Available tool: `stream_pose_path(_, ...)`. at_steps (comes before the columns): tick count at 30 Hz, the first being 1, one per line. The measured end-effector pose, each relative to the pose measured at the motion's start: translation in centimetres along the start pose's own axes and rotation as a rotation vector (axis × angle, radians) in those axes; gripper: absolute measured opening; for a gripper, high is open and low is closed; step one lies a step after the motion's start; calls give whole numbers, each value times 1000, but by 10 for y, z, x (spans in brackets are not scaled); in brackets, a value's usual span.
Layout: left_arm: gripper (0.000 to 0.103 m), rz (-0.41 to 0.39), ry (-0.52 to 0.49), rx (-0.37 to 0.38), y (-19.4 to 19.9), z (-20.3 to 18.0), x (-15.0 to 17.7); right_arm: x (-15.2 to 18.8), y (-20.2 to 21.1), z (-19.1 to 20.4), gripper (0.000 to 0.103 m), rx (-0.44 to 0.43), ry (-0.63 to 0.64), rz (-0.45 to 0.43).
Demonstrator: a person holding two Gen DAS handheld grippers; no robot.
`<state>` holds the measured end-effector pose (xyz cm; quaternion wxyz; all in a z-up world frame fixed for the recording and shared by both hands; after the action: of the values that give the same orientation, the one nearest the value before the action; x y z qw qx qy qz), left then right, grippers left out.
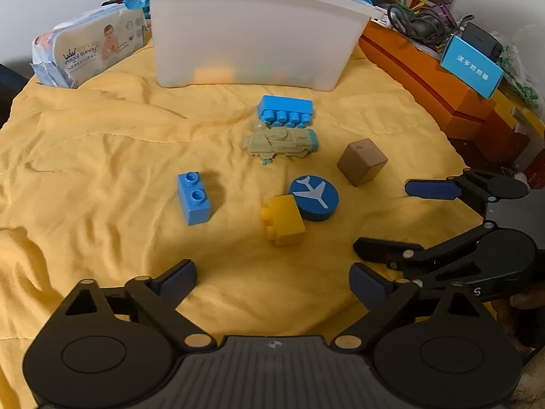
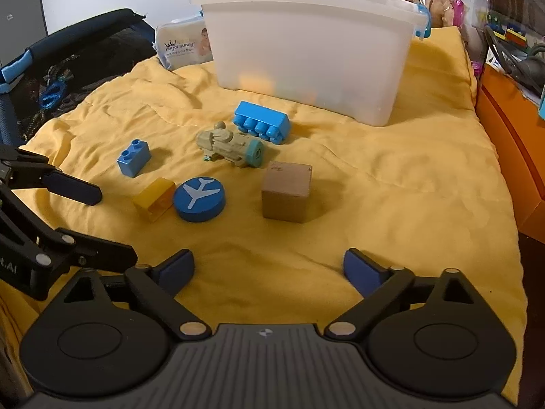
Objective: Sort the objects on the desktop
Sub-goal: 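Move both open tools back toward the remaining toys on the cloth, then grasp the small blue brick with the left tool while the right tool grasps the small yellow brick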
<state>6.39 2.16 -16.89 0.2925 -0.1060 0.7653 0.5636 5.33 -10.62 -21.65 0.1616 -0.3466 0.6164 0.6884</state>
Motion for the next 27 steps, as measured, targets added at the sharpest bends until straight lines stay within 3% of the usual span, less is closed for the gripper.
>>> stream_pose_path(4, 99, -6, 18, 2, 1, 0, 0, -4, -1, 1, 103, 0, 13, 50)
stream_pose_path(11, 99, 4, 17, 5, 0, 1, -1, -2, -1, 0, 103, -7, 16, 53)
stream_pose_path(12, 94, 4, 28, 3, 2, 3, -2, -4, 0, 0, 102, -3, 13, 71)
stream_pose_path(14, 84, -17, 44, -5, 7, 8, -7, -10, 6, -1, 86, 4, -4, 64)
stream_pose_path(15, 81, -28, 50, 0, 9, 9, -10, -13, 10, 0, 83, 2, -3, 53)
stream_pose_path(18, 81, -68, 58, 12, 16, 12, -18, -22, 12, 0, 82, 10, 5, 56)
stream_pose_path(21, 81, -75, 9, -27, 16, 10, -29, -31, 14, 1, 81, 15, 13, 33)
stream_pose_path(23, 81, -72, -2, -49, 11, 12, -38, -36, 14, 2, 75, 16, 14, 26)
stream_pose_path(25, 66, -61, -3, -74, 4, 15, -44, -39, 15, 3, 73, 29, 16, 19)
stream_pose_path(27, 61, -36, 3, -85, -4, 19, -47, -38, 18, 5, 73, 43, 20, 10)
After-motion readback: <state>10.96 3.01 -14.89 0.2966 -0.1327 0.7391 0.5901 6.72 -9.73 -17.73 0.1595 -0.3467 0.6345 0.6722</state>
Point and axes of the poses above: each gripper's, at about its wrist camera, not at the fingertips, and y roughly against the way its jaws point, z to its left, x to its underside, the point moved 6 cm from there along -y, roughly the way its jaws point, and after that the axes turned 2 degrees about x, right-handed, at the moved point
